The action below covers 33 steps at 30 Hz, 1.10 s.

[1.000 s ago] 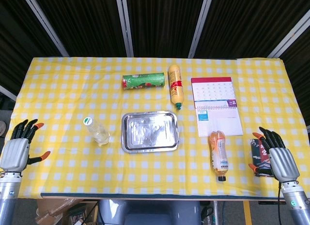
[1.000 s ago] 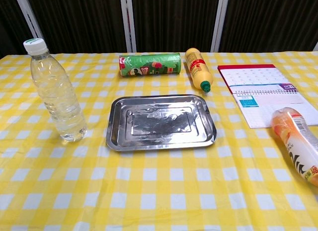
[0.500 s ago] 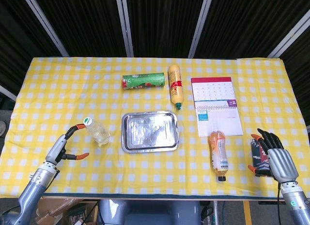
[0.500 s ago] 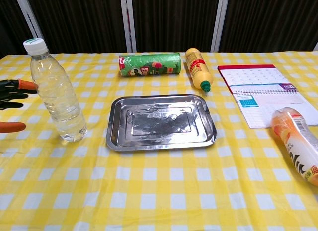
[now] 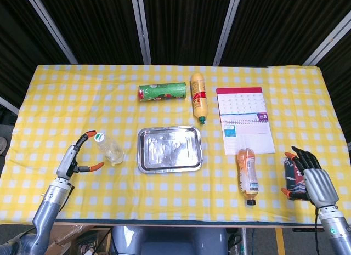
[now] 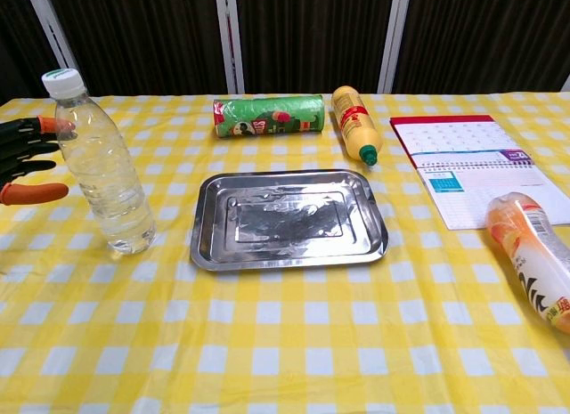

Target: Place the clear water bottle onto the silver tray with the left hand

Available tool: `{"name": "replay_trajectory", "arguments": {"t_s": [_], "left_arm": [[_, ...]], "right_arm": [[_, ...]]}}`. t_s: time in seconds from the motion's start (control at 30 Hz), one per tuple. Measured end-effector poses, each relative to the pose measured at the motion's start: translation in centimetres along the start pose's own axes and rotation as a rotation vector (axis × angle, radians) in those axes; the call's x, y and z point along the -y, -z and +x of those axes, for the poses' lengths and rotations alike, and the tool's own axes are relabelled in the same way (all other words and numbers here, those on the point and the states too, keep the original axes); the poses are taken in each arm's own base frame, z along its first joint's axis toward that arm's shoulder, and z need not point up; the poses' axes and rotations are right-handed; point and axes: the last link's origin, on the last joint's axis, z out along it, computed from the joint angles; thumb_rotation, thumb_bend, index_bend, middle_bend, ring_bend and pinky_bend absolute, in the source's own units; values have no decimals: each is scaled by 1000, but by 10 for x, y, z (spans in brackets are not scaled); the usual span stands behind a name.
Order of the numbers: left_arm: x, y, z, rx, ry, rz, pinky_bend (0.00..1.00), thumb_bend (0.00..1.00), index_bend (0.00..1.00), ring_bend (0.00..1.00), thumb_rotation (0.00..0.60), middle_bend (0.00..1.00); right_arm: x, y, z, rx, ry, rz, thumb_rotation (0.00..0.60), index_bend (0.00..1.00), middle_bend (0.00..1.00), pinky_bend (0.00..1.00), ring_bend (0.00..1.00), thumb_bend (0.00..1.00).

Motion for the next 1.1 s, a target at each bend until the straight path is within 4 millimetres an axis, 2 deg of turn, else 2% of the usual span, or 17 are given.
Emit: {"name": "replay_trajectory", "arguments": {"t_s": [0.23,0.43,0.53,0.6,0.67,0.77,0.93,1.1], "left_arm": [[4,-16,-20,50,-18,24,0,81,165,0,600,77],[-3,-28,-38,67,-9,-8,0,87,196,0,600,97],[-8,-31,-42,58,-3,-31,0,187,221,0,600,162],[-11,-34,-46,47,1,-45,0,284,284,0,600,237],[-12,-35,-50,33,6,-56,10,327,340,0,600,313],[-12,-38,-55,6,-6,-64,32,363,401,6,600,396],[-3,-44,-63,-39,-32,-33,33,382,407,16,600,415],[8,-48,-70,-65,-71,0,71,453,537,94,600,575]], "right_arm": [[0,0,-1,11,3,-3,600,169,44,0,0,158],[-2,-1,-1,17,4,-10,600,170,44,0,0,158],[-1,0,-1,21,5,-7,600,170,44,0,0,158],[0,0,-2,23,3,-4,600,170,44,0,0,158],[0,0,-2,23,2,-4,600,170,44,0,0,158],[-1,1,-1,24,0,-7,600,173,44,0,0,157],[-2,1,0,35,-2,-12,600,178,44,0,0,159],[-3,2,3,21,-8,-11,600,179,44,0,0,158]]}}
